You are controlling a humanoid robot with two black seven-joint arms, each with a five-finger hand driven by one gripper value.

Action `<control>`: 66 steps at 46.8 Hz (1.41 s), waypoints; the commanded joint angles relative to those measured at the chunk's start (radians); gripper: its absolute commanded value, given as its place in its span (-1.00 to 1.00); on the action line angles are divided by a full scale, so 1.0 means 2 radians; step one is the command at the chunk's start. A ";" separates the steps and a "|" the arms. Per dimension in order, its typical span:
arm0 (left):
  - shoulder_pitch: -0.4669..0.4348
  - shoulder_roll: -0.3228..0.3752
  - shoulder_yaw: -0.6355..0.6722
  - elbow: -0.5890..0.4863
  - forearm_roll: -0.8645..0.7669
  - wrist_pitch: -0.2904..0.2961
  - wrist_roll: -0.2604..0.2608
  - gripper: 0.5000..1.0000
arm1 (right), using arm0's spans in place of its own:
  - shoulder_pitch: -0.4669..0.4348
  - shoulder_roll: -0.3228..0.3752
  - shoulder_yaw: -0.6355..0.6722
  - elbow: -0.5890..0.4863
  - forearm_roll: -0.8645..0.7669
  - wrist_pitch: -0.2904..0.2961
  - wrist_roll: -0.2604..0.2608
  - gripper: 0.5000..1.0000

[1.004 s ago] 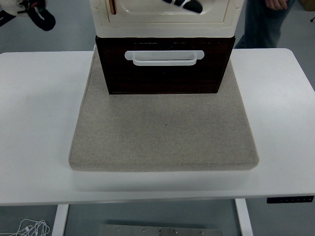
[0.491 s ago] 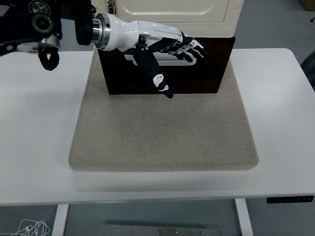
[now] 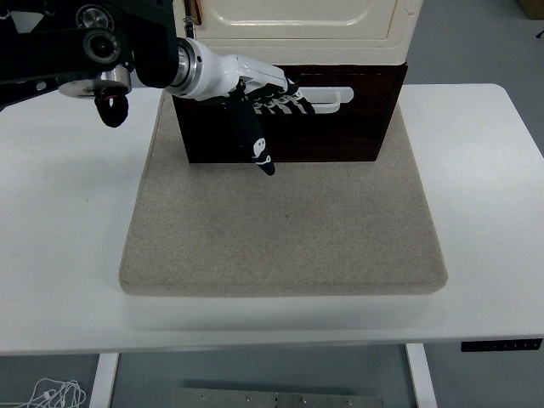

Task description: Open the drawer under the combination cabinet

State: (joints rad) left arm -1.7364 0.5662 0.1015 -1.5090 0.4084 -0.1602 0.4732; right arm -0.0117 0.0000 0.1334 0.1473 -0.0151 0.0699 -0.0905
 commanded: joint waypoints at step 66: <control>0.004 -0.040 0.015 0.095 0.004 -0.017 0.013 1.00 | 0.000 0.000 0.000 0.000 0.000 0.000 0.000 0.71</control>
State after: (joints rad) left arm -1.7305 0.4886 0.1320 -1.3275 0.4129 -0.1868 0.5002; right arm -0.0112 0.0000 0.1334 0.1473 -0.0155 0.0693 -0.0906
